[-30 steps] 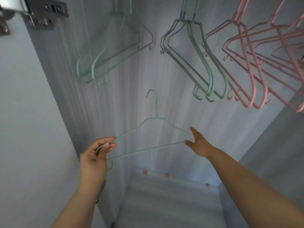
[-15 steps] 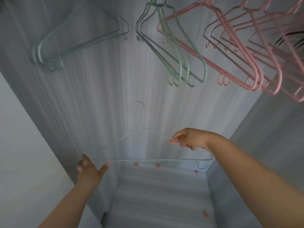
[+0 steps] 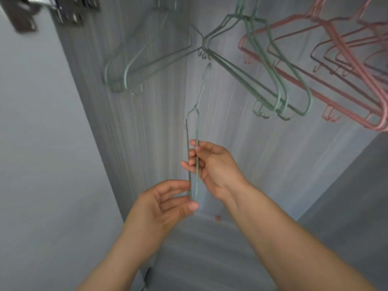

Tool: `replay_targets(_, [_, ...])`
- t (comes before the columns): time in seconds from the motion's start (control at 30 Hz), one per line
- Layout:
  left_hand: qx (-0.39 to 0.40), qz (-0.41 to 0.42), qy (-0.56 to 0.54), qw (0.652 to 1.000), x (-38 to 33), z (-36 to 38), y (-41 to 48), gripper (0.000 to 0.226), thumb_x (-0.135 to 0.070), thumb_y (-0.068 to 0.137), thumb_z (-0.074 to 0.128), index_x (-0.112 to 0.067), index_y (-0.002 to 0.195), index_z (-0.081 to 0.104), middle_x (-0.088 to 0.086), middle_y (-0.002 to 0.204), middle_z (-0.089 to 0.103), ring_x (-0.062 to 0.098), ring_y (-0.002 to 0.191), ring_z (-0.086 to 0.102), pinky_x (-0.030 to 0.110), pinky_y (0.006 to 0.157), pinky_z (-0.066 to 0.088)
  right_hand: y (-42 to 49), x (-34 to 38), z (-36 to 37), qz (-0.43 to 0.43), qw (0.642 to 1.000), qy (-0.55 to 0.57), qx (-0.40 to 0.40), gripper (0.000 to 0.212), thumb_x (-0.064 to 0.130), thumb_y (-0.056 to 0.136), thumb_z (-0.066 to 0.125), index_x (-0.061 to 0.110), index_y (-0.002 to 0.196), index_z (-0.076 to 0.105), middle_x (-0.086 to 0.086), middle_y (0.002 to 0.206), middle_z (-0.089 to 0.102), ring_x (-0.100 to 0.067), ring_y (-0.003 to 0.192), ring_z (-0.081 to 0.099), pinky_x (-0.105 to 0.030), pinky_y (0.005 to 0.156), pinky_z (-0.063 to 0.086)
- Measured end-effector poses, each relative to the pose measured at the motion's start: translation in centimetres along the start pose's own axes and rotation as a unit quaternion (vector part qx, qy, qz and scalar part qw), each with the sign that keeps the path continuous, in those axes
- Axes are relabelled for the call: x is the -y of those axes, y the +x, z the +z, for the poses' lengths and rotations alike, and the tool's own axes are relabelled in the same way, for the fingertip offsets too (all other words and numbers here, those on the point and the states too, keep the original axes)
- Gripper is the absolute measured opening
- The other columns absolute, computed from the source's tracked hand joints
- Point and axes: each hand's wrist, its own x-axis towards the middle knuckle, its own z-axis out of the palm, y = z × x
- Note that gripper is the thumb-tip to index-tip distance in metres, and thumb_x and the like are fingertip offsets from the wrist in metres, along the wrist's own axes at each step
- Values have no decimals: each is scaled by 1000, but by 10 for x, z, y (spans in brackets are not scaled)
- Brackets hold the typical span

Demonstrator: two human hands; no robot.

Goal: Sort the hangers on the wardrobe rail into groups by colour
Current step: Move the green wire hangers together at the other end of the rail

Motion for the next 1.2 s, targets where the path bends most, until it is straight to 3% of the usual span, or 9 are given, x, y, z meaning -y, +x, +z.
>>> replay_targets(0.17, [-70, 82, 48, 993, -11, -1, 7, 23, -12, 69, 70, -22, 89, 68, -23, 93, 70, -3, 84, 67, 7, 76, 48, 12, 15, 32, -53, 998, -3, 18, 21, -3, 95, 32, 2, 110, 46, -8, 66, 45, -3, 34, 50, -21, 51, 56])
replay_targets(0.33, [-101, 185, 77, 974, -29, -3, 19, 25, -11, 79, 62, -26, 99, 66, -14, 99, 72, 1, 92, 66, 11, 82, 48, 18, 41, 56, -130, 991, -13, 29, 25, -1, 96, 32, -3, 116, 46, -7, 66, 45, -2, 33, 50, -20, 49, 56])
replay_targets(0.6, [-123, 338, 159, 919, -92, 9, 68, 24, -18, 82, 56, -25, 104, 63, -17, 92, 68, -7, 86, 64, 7, 80, 47, 39, 110, 87, -247, 969, 7, 18, 24, -2, 95, 33, 3, 77, 49, -7, 64, 42, 0, 31, 46, -17, 45, 54])
replay_targets(0.9, [-102, 326, 266, 902, -99, 22, 119, 26, -6, 85, 57, -14, 109, 61, 12, 89, 71, 23, 78, 67, 37, 75, 53, 89, 134, 81, -159, 984, 59, -60, 31, -8, 92, 29, 1, 68, 46, -7, 62, 42, -2, 24, 38, -14, 36, 48])
replay_targets(0.97, [-103, 332, 300, 889, -91, 18, 113, 27, -10, 84, 60, -17, 111, 61, 10, 90, 70, 20, 76, 66, 36, 74, 54, 92, 125, 75, -152, 985, 40, -73, 28, -5, 93, 30, 1, 73, 49, -8, 64, 46, -5, 35, 41, -16, 40, 52])
replay_targets(1.03, [-172, 387, 304, 853, -90, 9, 105, 25, -13, 82, 60, -17, 107, 63, 1, 89, 70, 9, 74, 60, 20, 73, 49, 93, 116, 67, -159, 983, 6, -87, 22, -3, 94, 32, 0, 82, 50, -10, 70, 52, -11, 48, 40, -20, 49, 56])
replay_targets(1.1, [-261, 435, 289, 812, -96, -3, 101, 24, -12, 80, 59, -16, 104, 62, -8, 92, 62, 7, 81, 54, 15, 76, 40, 91, 113, 61, -175, 975, -83, -110, 16, 4, 95, 36, 0, 94, 51, -11, 87, 55, -15, 61, 46, -24, 66, 55])
replay_targets(1.13, [-288, 440, 286, 801, -100, -10, 102, 26, -12, 81, 59, -15, 107, 60, -8, 97, 58, 9, 88, 53, 16, 81, 39, 89, 113, 58, -193, 957, -174, -130, 20, 11, 95, 40, -1, 103, 53, -9, 99, 54, -16, 73, 50, -23, 76, 50])
replay_targets(1.2, [-293, 405, 305, 811, -105, -21, 110, 37, -14, 83, 60, -13, 119, 53, 0, 118, 55, 15, 108, 50, 15, 93, 32, 81, 113, 54, -260, 874, -374, -168, 43, 24, 93, 45, 2, 130, 40, -5, 121, 47, -16, 108, 48, -17, 93, 35])
